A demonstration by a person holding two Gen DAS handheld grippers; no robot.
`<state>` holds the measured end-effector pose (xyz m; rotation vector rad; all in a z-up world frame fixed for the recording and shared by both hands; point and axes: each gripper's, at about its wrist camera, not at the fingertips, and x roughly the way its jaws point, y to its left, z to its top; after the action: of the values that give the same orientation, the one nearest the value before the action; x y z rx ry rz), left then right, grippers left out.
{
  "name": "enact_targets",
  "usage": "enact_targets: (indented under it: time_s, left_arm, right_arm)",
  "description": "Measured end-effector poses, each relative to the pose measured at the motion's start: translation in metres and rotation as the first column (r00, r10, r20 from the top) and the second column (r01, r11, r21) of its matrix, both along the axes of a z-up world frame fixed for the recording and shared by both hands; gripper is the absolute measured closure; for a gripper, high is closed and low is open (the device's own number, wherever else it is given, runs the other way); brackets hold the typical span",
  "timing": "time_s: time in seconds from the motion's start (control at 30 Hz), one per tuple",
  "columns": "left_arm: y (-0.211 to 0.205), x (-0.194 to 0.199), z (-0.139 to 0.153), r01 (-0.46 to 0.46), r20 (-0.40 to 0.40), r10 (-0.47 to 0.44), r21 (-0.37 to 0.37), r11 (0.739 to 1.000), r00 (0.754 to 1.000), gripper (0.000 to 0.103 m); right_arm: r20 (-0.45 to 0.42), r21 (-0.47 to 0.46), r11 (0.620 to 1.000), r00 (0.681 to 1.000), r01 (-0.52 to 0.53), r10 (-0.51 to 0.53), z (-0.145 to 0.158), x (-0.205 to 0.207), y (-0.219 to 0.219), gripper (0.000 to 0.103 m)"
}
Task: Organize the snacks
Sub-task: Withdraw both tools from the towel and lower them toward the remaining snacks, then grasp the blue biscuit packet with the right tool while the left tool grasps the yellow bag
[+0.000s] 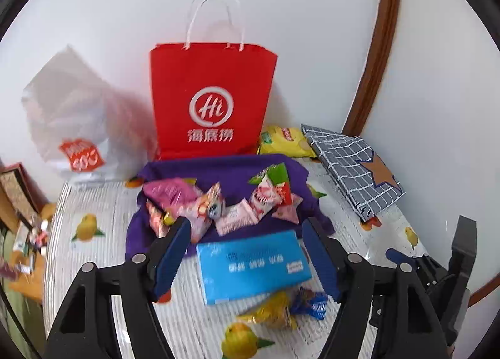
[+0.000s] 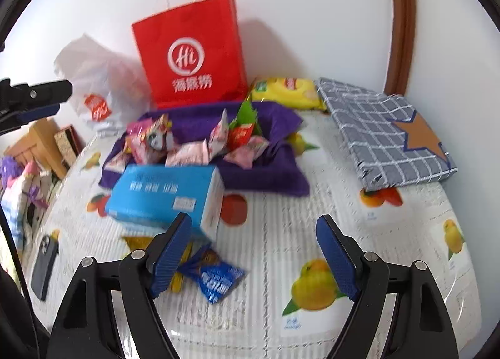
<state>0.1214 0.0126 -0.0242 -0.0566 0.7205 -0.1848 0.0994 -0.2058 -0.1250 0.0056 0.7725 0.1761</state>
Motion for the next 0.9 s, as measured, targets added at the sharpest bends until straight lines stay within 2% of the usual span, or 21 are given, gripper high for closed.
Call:
enact_targets:
  time_s: [0.17, 0.23, 0.33, 0.57, 0.9]
  left_arm:
    - [0.021, -0.015, -0.030, -0.049, -0.058, 0.048, -0.019, 0.999, 0.997, 0.030]
    - [0.029, -0.019, -0.040, -0.068, -0.086, 0.065, -0.025, 0.997, 0.994, 0.030]
    - [0.042, -0.021, -0.055, -0.097, -0.134, 0.093, -0.026, 0.995, 0.987, 0.030]
    - [0.061, -0.023, -0.073, -0.128, -0.172, 0.118, -0.046, 0.991, 0.978, 0.030]
    - [0.062, -0.023, -0.099, -0.116, -0.221, 0.099, -0.065, 0.991, 0.970, 0.030]
  right_arm:
    - [-0.019, 0.031, 0.997, 0.998, -0.066, 0.066, -0.021, -0.007, 0.008, 0.028]
    - [-0.024, 0.031, 0.996, 0.996, -0.085, 0.085, -0.031, -0.008, 0.012, 0.038]
    - [-0.056, -0.015, 0.991, 0.990, -0.134, 0.133, -0.046, -0.004, 0.023, 0.046]
    - [-0.091, -0.088, 0.966, 0.968, -0.242, 0.235, -0.069, -0.002, 0.038, 0.045]
    - [-0.141, -0.162, 0.932, 0.943, -0.323, 0.302, -0.096, 0.014, 0.056, 0.038]
